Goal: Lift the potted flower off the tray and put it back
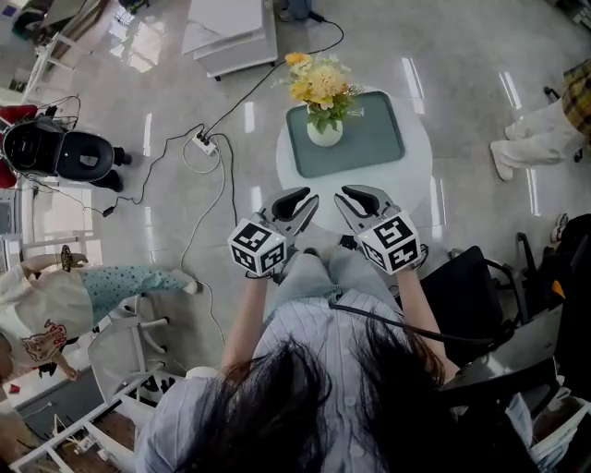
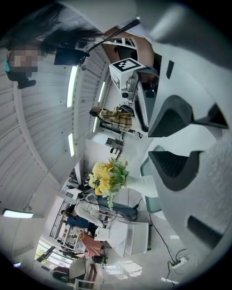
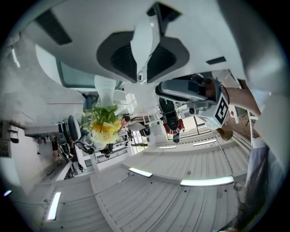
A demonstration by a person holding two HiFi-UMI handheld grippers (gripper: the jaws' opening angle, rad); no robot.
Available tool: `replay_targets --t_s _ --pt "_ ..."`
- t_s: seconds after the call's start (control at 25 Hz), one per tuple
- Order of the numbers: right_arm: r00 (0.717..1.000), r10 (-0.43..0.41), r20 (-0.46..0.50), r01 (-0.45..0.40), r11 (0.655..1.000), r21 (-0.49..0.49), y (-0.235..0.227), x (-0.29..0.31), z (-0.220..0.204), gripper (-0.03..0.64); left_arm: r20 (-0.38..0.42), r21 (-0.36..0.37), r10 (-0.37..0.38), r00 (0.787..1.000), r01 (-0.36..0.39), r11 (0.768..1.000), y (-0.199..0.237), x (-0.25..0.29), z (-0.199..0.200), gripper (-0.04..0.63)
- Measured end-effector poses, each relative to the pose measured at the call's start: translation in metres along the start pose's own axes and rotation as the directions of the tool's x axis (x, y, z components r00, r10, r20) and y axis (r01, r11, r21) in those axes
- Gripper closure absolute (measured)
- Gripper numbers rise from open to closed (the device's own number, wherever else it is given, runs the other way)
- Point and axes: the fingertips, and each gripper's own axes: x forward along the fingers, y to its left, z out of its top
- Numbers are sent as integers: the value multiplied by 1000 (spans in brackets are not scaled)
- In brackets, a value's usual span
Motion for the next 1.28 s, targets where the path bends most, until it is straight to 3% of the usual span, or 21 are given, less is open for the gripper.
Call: replay_targets --t_s 0.4,1.28 --pt "999 -44 16 44 999 7 25 -4 -1 534 -23 15 -36 999 36 999 -15 -25 -10 495" --pt "992 -127 24 126 992 30 172 -19 -38 541 10 25 -100 995 100 995 -50 -152 -62 518"
